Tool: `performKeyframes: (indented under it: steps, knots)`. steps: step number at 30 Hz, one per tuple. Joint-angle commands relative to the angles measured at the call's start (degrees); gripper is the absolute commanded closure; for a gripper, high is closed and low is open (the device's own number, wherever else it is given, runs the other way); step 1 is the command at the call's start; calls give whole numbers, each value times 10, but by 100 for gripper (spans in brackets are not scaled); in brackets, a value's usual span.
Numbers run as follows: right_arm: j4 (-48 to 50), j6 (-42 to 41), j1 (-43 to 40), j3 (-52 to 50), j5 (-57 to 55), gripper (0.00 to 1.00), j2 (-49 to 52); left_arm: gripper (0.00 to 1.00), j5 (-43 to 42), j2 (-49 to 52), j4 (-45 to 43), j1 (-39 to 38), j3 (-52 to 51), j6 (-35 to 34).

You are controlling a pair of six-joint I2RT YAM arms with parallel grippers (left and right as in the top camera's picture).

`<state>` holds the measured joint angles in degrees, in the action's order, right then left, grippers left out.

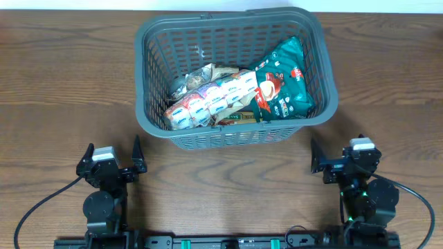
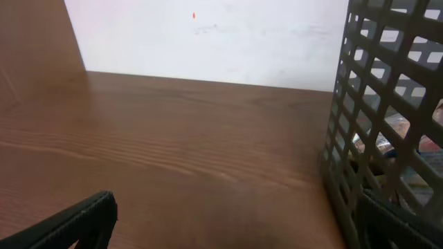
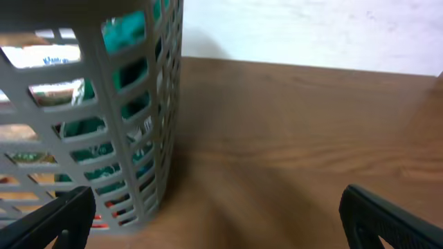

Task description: Pack container

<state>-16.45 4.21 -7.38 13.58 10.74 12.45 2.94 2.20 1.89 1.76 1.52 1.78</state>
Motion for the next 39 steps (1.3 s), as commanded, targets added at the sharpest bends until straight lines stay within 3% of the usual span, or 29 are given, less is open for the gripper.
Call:
performKeyframes:
  steps: [1,14,39]
  knots:
    - [2,6,3,-14,7,1,-6,1,3,0,21,-1,-13,8]
    - [4,6,3,-73,7,1,-45,1,3,0,21,-1,-13,8]
    - [4,6,3,-86,8,1,-99,1,3,0,21,-1,-13,8]
